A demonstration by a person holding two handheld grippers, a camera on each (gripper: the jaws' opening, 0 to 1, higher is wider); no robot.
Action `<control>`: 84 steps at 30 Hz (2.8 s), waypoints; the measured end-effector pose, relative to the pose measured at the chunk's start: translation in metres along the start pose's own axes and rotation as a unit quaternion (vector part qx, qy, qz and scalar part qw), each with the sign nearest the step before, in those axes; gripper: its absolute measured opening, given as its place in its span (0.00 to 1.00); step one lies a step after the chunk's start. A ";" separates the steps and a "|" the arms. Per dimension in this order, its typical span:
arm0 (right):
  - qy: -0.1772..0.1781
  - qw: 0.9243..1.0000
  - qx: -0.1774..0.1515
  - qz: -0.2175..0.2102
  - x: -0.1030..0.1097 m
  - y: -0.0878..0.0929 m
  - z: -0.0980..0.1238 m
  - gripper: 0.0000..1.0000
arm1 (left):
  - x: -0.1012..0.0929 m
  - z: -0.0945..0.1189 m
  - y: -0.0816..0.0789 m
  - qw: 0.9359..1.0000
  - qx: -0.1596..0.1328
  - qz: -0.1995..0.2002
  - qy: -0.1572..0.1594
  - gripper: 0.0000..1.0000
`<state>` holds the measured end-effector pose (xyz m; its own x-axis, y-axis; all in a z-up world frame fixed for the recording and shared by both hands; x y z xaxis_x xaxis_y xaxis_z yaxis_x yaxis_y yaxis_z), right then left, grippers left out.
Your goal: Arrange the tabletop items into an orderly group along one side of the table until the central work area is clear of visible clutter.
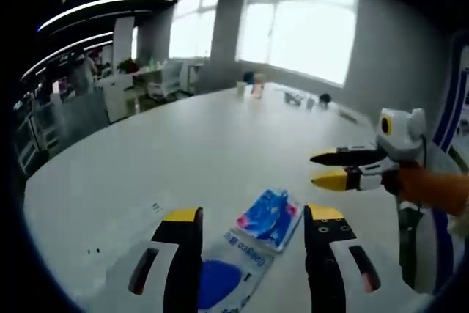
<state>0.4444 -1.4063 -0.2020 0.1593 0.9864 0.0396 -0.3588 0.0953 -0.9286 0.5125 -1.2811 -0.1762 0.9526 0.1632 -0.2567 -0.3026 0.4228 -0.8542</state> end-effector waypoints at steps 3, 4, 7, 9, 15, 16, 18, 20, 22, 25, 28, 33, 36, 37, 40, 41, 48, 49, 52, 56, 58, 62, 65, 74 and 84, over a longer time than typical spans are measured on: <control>-0.003 1.000 -0.003 0.006 0.008 -0.005 0.006 0.37 | -0.001 0.010 0.001 1.000 -0.006 0.001 -0.002 0.52; -0.004 1.000 -0.005 0.006 0.009 -0.006 0.007 0.36 | -0.002 0.014 0.001 1.000 -0.006 0.000 -0.004 0.52; -0.012 1.000 -0.010 0.011 0.019 -0.012 0.013 0.37 | -0.005 0.026 0.003 1.000 -0.008 -0.002 -0.005 0.52; -0.020 1.000 -0.014 0.011 0.028 -0.016 0.018 0.37 | -0.006 0.036 0.002 1.000 -0.014 0.000 -0.004 0.52; -0.038 0.999 -0.024 0.023 0.052 -0.026 0.034 0.38 | -0.009 0.072 0.003 1.000 -0.026 -0.004 -0.017 0.52; -0.043 0.999 -0.025 0.023 0.058 -0.028 0.038 0.38 | -0.009 0.075 0.003 0.999 -0.027 -0.003 -0.018 0.52; -0.048 0.998 -0.028 0.024 0.066 -0.030 0.042 0.38 | -0.010 0.086 0.002 0.999 -0.035 -0.002 -0.022 0.52; -0.054 0.998 -0.033 0.024 0.074 -0.034 0.047 0.38 | -0.012 0.097 0.005 0.999 -0.037 -0.001 -0.026 0.51; -0.060 0.997 -0.033 0.025 0.082 -0.035 0.051 0.38 | -0.014 0.108 0.009 0.999 -0.043 0.000 -0.030 0.52; -0.072 0.996 -0.036 0.022 0.095 -0.038 0.058 0.38 | -0.018 0.121 0.016 0.998 -0.047 0.006 -0.036 0.52; -0.088 0.995 -0.034 0.031 0.113 -0.036 0.067 0.38 | -0.024 0.137 0.025 0.998 -0.047 0.006 -0.043 0.52; -0.119 0.992 -0.021 0.039 0.142 -0.025 0.082 0.38 | -0.031 0.159 0.041 0.997 -0.052 0.017 -0.049 0.52; -0.140 0.989 -0.010 0.043 0.160 -0.016 0.092 0.38 | -0.033 0.172 0.055 0.997 -0.048 0.027 -0.058 0.51; -0.143 0.989 -0.005 0.047 0.166 -0.011 0.096 0.38 | -0.036 0.178 0.060 0.996 -0.054 0.034 -0.056 0.51; -0.166 0.984 0.012 0.060 0.183 0.003 0.106 0.38 | -0.038 0.192 0.072 0.996 -0.051 0.041 -0.066 0.51; -0.167 0.984 0.013 0.062 0.185 0.004 0.107 0.38 | -0.039 0.198 0.076 0.995 -0.057 0.046 -0.070 0.51; -0.214 0.971 0.050 0.093 0.221 0.032 0.127 0.39 | -0.049 0.223 0.099 0.993 -0.057 0.061 -0.080 0.51; -0.217 0.970 0.053 0.096 0.224 0.034 0.129 0.39 | -0.049 0.226 0.103 0.993 -0.055 0.066 -0.080 0.51; -0.229 0.966 0.060 0.108 0.232 0.040 0.134 0.38 | -0.052 0.233 0.115 0.992 -0.054 0.074 -0.083 0.51; -0.250 0.957 0.075 0.126 0.245 0.052 0.139 0.38 | -0.056 0.242 0.129 0.992 -0.052 0.083 -0.083 0.51; -0.265 0.949 0.091 0.141 0.252 0.061 0.141 0.38 | -0.057 0.246 0.134 0.991 -0.056 0.088 -0.085 0.50; -0.290 0.937 0.107 0.163 0.262 0.075 0.140 0.38 | -0.060 0.253 0.149 0.990 -0.051 0.100 -0.085 0.50; -0.312 0.925 0.124 0.179 0.270 0.087 0.139 0.38 | -0.060 0.257 0.158 0.989 -0.047 0.106 -0.088 0.50; -0.363 0.890 0.172 0.218 0.283 0.117 0.136 0.37 | -0.062 0.263 0.175 0.987 -0.051 0.123 -0.093 0.50; -0.422 0.840 0.224 0.258 0.296 0.142 0.129 0.34 | -0.063 0.266 0.200 0.982 -0.052 0.152 -0.095 0.51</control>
<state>0.3217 -1.0832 -0.2743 -0.7646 0.6369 0.0986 -0.5199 -0.5192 -0.6783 0.3838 -0.9695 -0.2105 0.7922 0.4361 -0.4270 -0.5586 0.2363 -0.7950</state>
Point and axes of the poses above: the point that each gripper's makers call its tool centre point, and the gripper's own axes: z roughly backward along the fingers, x roughly to its left, y roughly out of its underside, the point moved 1 cm from there along z, roughly backward along the fingers, and after that the axes turned 13 degrees about y, right-handed, at the moved point
